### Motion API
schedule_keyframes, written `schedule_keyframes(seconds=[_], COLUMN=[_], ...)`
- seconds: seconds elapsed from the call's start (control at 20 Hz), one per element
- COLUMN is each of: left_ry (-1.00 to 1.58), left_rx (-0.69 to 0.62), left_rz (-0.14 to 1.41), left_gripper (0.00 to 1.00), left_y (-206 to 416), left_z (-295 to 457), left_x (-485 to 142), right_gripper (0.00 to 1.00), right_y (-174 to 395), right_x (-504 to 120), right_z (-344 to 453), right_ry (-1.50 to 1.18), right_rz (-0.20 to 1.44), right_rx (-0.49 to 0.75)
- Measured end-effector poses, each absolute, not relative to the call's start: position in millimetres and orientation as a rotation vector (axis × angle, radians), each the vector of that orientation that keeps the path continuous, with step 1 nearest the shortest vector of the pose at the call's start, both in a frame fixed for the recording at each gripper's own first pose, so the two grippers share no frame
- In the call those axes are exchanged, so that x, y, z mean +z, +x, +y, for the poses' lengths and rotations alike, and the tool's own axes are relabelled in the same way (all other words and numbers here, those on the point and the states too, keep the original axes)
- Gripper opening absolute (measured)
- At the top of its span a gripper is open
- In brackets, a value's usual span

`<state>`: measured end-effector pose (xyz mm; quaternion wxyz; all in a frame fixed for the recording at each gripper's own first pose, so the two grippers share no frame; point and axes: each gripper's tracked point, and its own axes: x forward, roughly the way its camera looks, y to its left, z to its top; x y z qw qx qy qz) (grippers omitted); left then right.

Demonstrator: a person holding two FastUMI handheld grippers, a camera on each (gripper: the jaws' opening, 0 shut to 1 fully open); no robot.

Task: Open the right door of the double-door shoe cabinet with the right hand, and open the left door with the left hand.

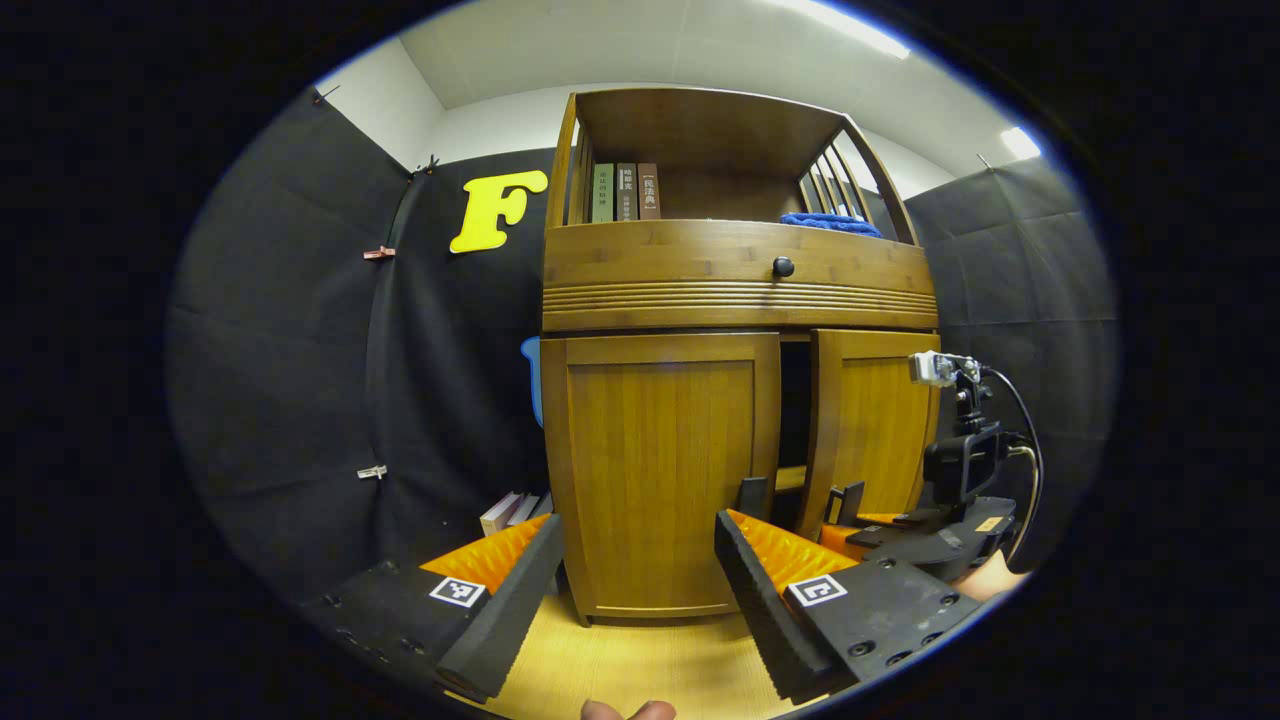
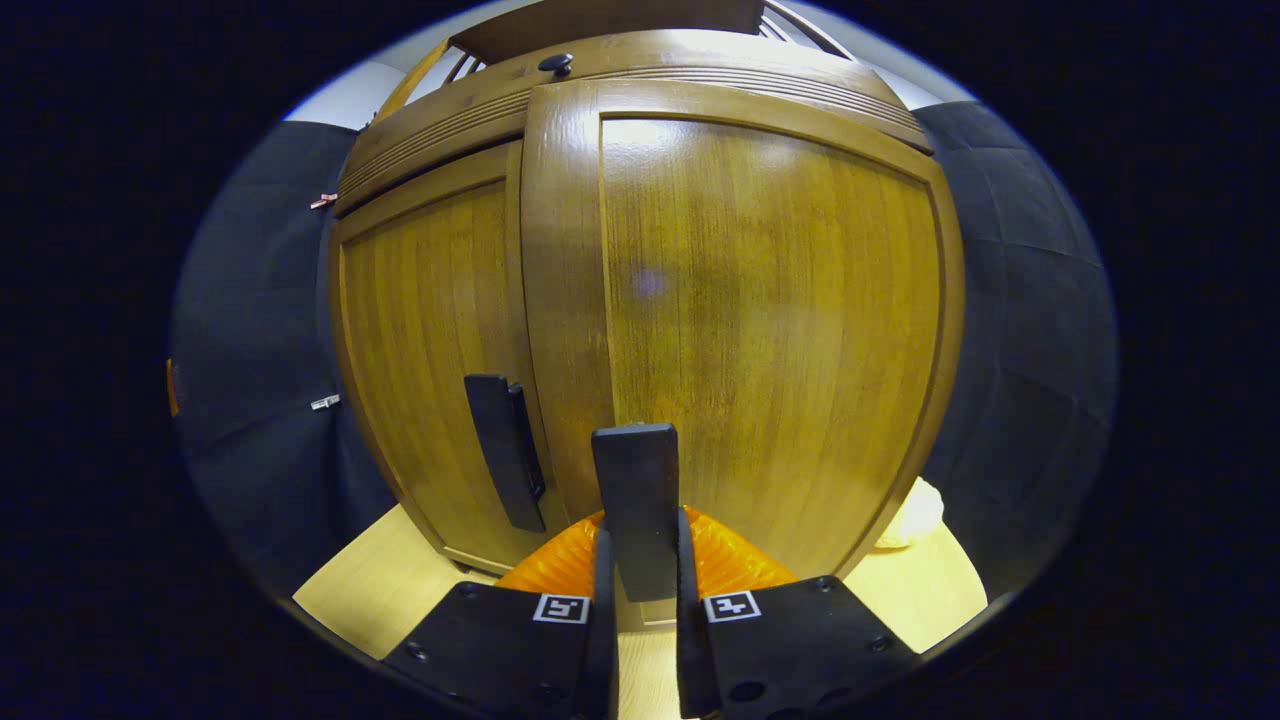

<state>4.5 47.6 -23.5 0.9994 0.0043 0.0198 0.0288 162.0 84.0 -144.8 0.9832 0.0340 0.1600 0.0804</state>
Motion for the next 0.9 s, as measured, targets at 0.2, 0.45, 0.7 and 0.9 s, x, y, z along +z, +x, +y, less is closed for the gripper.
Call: schedule_keyframes(seconds=[0.2, 0.45, 0.7, 0.9], left_ry=[0.013, 0.013, 0.010, 0.009], left_rx=[0.062, 0.064, 0.052, 0.033], left_rz=[0.039, 0.032, 0.029, 0.032], left_gripper=[0.92, 0.92, 0.92, 0.92], left_y=[-4, -11, -14, -13], left_z=[41, 33, 22, 11], left_x=[-23, -21, -21, -23], right_gripper=[0.27, 0.26, 0.26, 0.26], right_y=[160, 160, 157, 159], right_x=[-136, -125, -117, -108], right_z=[86, 87, 85, 87], right_ry=[0.074, 0.074, 0.076, 0.093], right_rz=[0.323, 0.316, 0.318, 0.322], right_rx=[0.149, 0.133, 0.118, 0.113])
